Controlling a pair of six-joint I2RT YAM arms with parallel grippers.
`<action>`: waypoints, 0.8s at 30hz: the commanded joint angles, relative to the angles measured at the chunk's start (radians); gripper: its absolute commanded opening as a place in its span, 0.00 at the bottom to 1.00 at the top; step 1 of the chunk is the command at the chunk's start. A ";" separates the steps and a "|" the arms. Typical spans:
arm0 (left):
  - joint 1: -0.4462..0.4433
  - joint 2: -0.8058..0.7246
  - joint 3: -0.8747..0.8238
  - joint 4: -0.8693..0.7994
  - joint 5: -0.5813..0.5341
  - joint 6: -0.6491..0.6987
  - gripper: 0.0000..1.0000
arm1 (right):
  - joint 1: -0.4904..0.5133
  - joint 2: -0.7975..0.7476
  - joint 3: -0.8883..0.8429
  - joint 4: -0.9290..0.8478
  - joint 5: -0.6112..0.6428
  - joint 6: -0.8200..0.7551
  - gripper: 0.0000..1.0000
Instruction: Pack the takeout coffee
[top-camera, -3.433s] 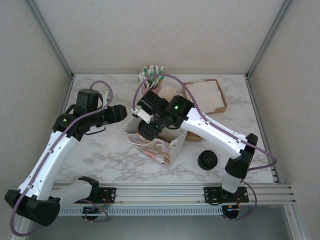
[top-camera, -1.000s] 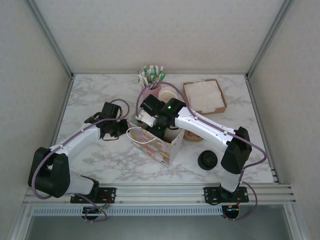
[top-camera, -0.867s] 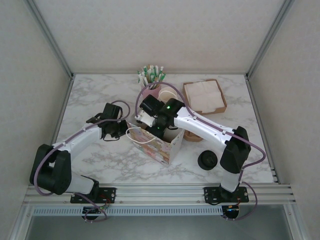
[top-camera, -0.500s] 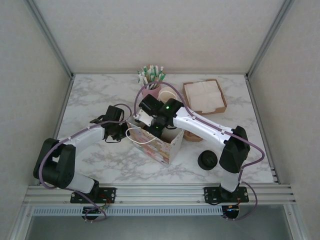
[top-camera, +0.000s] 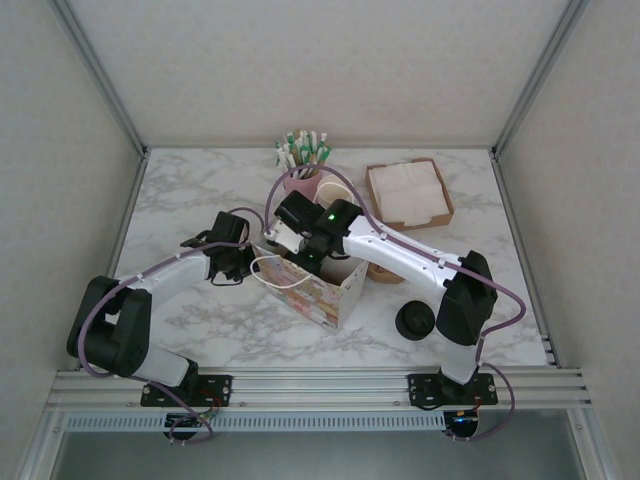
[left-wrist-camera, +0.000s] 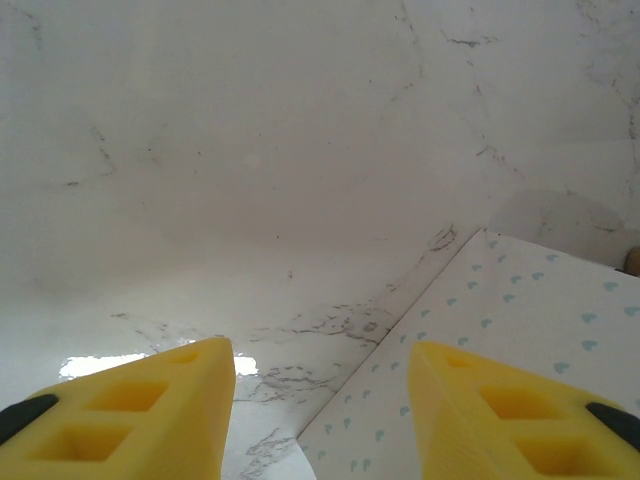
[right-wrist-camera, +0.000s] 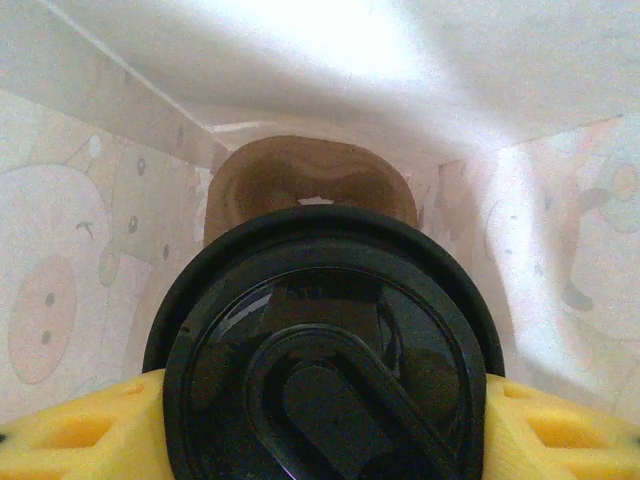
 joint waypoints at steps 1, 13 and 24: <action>-0.009 -0.024 -0.017 -0.004 -0.018 -0.007 0.47 | 0.011 0.069 -0.043 -0.081 0.021 0.004 0.51; -0.013 -0.026 -0.026 0.000 -0.027 -0.012 0.47 | 0.015 -0.076 -0.034 0.088 -0.029 0.057 0.51; -0.026 -0.018 -0.023 -0.003 -0.038 -0.014 0.47 | 0.003 0.012 -0.087 0.074 0.012 0.060 0.50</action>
